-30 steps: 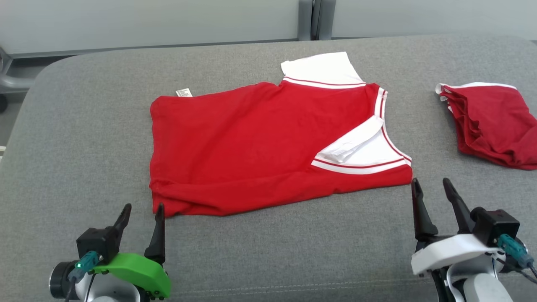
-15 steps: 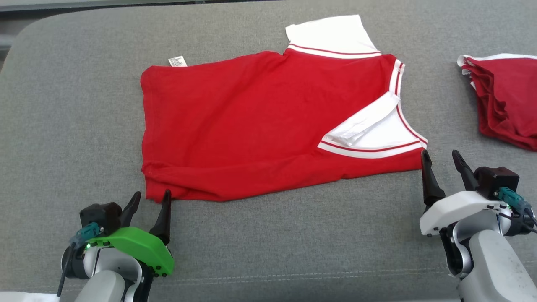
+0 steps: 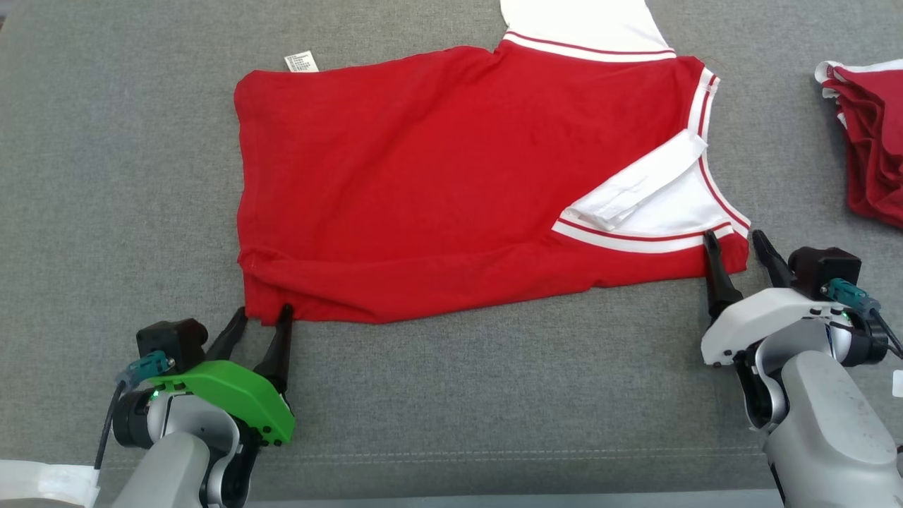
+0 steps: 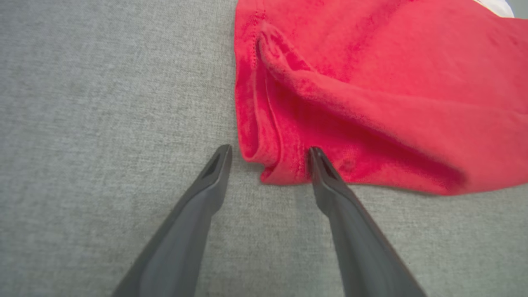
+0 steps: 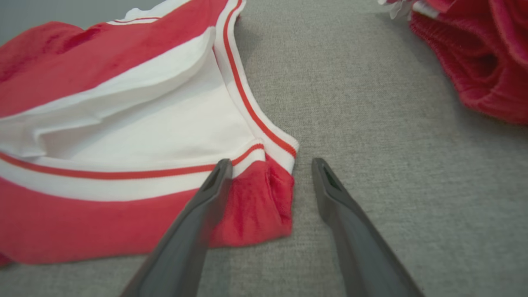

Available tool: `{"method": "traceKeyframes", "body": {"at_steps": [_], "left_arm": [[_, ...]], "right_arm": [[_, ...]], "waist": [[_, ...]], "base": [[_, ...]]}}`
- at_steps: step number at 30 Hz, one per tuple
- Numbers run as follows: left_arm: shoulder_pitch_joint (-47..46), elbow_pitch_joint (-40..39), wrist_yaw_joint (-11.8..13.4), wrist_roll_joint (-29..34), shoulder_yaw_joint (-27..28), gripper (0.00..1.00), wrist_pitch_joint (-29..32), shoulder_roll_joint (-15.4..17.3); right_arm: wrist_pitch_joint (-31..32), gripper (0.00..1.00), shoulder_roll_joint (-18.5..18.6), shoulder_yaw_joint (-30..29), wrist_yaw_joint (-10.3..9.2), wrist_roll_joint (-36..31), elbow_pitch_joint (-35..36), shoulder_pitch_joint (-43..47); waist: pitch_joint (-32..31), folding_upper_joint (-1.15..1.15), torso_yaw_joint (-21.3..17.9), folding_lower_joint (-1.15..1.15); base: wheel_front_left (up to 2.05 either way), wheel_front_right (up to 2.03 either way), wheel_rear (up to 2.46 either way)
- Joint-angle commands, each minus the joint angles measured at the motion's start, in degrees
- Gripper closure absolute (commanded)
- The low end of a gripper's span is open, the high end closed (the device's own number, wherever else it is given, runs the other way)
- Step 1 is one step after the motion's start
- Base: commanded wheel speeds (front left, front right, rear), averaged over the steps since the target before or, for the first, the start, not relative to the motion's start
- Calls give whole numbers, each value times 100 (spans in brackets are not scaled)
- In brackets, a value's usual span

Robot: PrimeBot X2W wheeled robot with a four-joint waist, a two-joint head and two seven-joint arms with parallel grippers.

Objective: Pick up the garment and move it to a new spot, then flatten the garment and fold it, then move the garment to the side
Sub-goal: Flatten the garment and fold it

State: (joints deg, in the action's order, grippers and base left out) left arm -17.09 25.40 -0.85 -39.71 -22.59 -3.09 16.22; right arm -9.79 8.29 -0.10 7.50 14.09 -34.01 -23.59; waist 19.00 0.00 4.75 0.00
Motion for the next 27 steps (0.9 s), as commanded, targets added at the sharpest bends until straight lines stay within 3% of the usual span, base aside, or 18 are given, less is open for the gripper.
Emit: {"method": "traceKeyframes", "body": {"at_steps": [1,2,12,20,27], "left_arm": [[-35,44,-42,-52,-40,88,40,-28],[-28,39,-62,-77,-38,100,48,-32],[408,-499,-78,-255,-2,100,257,201],[919,-1281,22,-381,-27,100,664,547],[1376,-1788,179,-501,5,100,932,782]], "right_arm": [[-18,100,27,46,-3,48,-82,-10],[-28,100,29,64,-3,87,-123,-30],[-107,100,120,39,-6,613,122,294],[236,100,115,-227,-6,888,1081,1179],[659,100,-229,-623,-6,832,2137,2156]], "waist": [[2,0,2,0],[-2,0,4,0],[-176,0,69,0],[-349,0,93,0],[-421,0,-15,0]], "base": [[0,0,0],[0,0,0],[0,0,0],[0,0,0],[0,0,0]]}}
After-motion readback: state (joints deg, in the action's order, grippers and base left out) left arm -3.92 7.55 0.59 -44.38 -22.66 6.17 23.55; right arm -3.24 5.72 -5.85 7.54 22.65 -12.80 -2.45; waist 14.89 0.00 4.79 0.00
